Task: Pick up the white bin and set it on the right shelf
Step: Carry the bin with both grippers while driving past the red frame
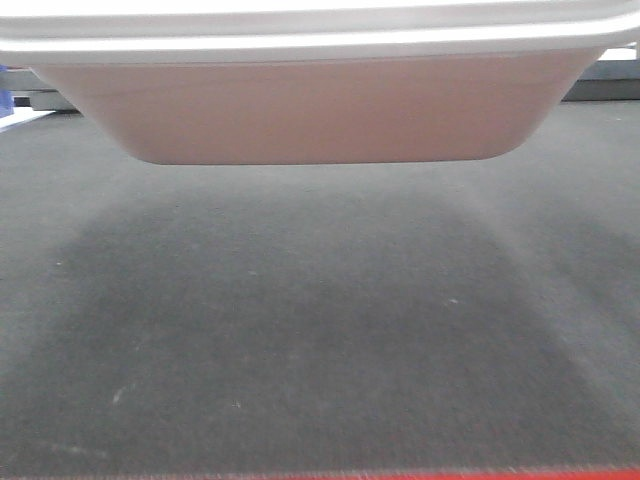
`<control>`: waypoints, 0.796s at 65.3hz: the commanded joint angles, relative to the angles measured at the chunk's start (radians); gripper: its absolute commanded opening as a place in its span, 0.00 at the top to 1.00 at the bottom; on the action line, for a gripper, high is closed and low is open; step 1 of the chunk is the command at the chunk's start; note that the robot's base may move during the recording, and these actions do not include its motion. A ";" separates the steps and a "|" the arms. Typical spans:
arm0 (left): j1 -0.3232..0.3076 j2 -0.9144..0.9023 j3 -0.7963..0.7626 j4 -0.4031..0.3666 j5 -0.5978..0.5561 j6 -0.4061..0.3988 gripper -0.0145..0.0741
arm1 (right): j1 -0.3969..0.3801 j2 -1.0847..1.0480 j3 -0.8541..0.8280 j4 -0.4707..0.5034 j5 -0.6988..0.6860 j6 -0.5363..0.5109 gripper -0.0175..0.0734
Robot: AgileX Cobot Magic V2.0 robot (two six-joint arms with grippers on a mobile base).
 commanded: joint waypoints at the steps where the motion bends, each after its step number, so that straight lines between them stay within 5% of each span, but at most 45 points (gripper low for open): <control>1: -0.022 -0.025 -0.029 -0.190 0.103 0.003 0.69 | 0.016 -0.033 -0.036 0.164 0.139 -0.006 0.41; 52: -0.022 -0.025 -0.029 -0.190 0.110 0.003 0.69 | 0.016 -0.033 -0.036 0.164 0.136 -0.006 0.41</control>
